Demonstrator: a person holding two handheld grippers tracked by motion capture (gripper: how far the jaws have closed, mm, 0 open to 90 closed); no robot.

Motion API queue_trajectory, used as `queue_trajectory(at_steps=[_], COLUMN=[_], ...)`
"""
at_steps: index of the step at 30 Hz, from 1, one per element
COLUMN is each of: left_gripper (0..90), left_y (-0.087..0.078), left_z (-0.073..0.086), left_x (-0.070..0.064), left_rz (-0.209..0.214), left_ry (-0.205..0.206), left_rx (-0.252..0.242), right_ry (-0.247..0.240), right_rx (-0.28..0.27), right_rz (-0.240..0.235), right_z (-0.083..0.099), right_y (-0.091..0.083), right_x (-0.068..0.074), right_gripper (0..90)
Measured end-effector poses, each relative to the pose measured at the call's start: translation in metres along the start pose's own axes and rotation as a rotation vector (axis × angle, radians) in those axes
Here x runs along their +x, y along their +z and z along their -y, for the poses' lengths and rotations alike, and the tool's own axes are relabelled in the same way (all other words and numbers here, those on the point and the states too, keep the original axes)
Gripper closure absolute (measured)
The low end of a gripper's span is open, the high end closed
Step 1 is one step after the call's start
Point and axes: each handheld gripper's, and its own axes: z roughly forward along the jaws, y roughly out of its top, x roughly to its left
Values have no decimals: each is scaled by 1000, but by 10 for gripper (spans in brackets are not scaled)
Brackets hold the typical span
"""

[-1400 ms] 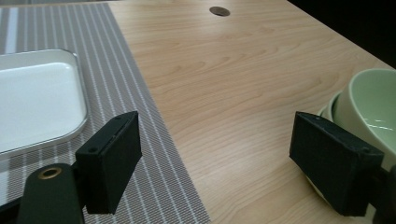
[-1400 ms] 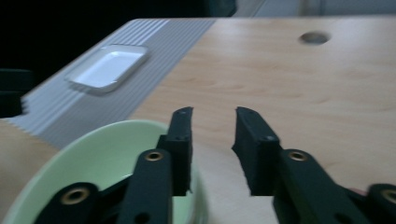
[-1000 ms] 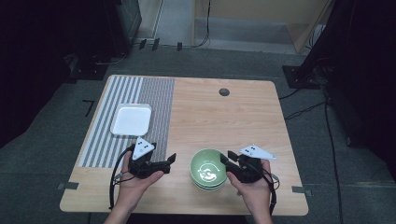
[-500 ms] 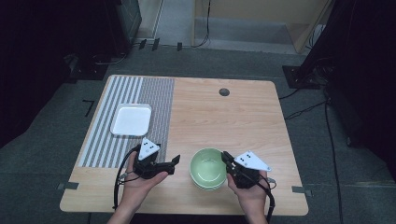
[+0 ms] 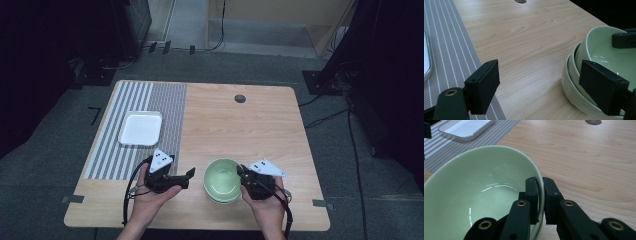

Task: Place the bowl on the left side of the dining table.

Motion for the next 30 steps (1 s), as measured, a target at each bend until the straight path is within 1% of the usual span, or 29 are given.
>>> queue_trajectory(at_steps=[2, 4, 6, 8, 9, 11, 13, 14, 16, 17, 18, 19, 21, 22, 24, 25, 27, 28, 30], left_gripper=[166, 170, 170, 170, 171, 171, 170, 170, 170, 170, 170, 170, 170, 172, 253, 293, 364, 404, 459], left_y=[0, 0, 0, 0, 0, -1, -1, -2, -3, -4, -4, -4, -2, 0, 2, 3, 4, 4, 5], left_z=[0, 0, 0, 0, 0, -1, -1, -2, -3, -4, -4, -4, -4, -3, -1, 0, 1, 1, 2], left_x=[-1, -3, -5, -6, -7, -8, -9, -9, -11, -12, -12, -13, -17, -19, -22, -24, -28, -30, -33], left_rz=[10, 21, 34, 51, 58, 81, 101, 113, 147, 182, 218, 237, 239, 236, 227, 218, 210, 202, 190], left_ry=[1, 0, 0, -3, -7, -23, -35, -46, -70, -87, -96, -96, -85, -78, -65, -44, -21, -9, 0], left_rx=[2, -2, -9, -15, -18, -21, -27, -31, -39, -43, -50, -50, -40, -27, -21, -15, -12, -8, -2], right_ry=[-18, -17, -35, -72, -80, -87, -83, -81, -87, -89, -91, -94, -99, -105, -112, -118, -125, -130, -142], right_rx=[-12, -36, -62, -88, -100, -126, -160, -169, -188, -195, -199, -202, -205, -206, -211, -213, -215, -222, -227], right_rz=[1, -12, -22, -7, 1, 3, 4, 8, 20, 23, 21, 19, 15, 13, 11, 7, -6, -4, 4], right_z=[1, 3, 4, 2, 1, -1, -3, -3, -4, -4, -4, -4, -4, -4, -4, -5, -6, -6, -6], right_y=[0, 0, -2, -4, -6, -10, -14, -16, -18, -19, -19, -20, -19, -19, -20, -20, -21, -22, -23], right_x=[1, -1, -1, 1, 2, 3, 3, 4, 5, 6, 6, 7, 10, 12, 16, 17, 20, 22, 25], right_gripper=[847, 850, 852, 852, 853, 855, 855, 855, 856, 856, 855, 856, 856, 856, 856, 856, 856, 856, 856])
